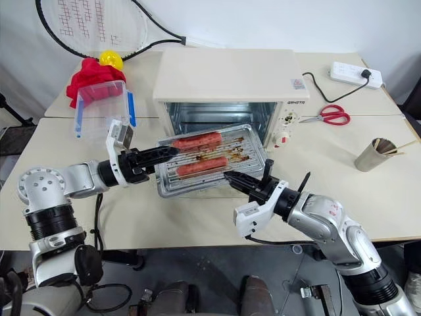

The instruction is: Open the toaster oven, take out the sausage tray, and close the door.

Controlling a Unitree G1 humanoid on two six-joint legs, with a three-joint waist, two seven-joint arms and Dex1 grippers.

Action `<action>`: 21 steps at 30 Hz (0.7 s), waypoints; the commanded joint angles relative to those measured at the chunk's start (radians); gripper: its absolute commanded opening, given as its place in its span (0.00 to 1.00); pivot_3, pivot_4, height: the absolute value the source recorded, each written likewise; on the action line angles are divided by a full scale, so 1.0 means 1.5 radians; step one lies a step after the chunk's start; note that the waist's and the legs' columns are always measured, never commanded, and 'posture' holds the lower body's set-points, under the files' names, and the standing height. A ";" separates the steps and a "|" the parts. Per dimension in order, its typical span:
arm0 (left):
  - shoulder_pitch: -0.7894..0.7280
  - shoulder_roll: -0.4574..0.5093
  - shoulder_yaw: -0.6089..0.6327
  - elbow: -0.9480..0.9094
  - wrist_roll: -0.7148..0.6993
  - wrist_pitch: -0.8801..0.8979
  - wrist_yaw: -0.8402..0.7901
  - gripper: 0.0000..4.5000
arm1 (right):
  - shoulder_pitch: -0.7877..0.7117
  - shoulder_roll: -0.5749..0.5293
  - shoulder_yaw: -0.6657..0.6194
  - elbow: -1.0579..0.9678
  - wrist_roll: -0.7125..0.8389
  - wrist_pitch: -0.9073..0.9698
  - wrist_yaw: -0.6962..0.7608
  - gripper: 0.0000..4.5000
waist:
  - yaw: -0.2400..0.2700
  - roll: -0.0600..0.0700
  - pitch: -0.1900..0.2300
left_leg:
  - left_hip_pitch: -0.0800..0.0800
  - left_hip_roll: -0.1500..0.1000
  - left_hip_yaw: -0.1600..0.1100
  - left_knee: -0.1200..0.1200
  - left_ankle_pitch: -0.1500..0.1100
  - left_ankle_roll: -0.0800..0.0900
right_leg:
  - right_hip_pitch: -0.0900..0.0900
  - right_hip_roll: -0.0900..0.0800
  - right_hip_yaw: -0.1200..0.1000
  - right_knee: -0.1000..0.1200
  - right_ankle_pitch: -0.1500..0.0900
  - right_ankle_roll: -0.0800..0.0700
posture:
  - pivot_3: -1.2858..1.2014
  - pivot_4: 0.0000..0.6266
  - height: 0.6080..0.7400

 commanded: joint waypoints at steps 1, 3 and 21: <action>0.017 -0.002 0.015 -0.012 -0.094 0.005 0.083 0.74 | -0.018 0.007 -0.006 -0.016 0.018 -0.002 -0.001 0.01 | 0.001 0.000 0.000 | 0.000 0.000 0.000 0.000 0.000 0.000 | 0.000 0.000 0.000 0.000 0.000 0.000 | 0.52 0.24 1.00; 0.025 0.003 0.009 -0.009 -0.127 0.005 0.117 0.62 | -0.022 0.008 -0.006 -0.015 0.019 0.000 0.001 0.01 | 0.001 0.000 0.000 | 0.000 0.000 0.000 0.000 0.000 0.000 | 0.000 0.000 0.000 0.000 0.000 0.000 | 0.52 0.24 1.00; 0.149 0.091 -0.095 0.072 -0.584 -0.140 0.368 0.00 | 0.016 -0.011 -0.040 -0.019 0.179 0.062 0.088 0.25 | 0.002 0.000 0.000 | 0.002 -0.001 0.000 0.000 0.000 0.000 | 0.001 -0.001 0.002 0.000 0.000 0.000 | 0.52 0.24 1.00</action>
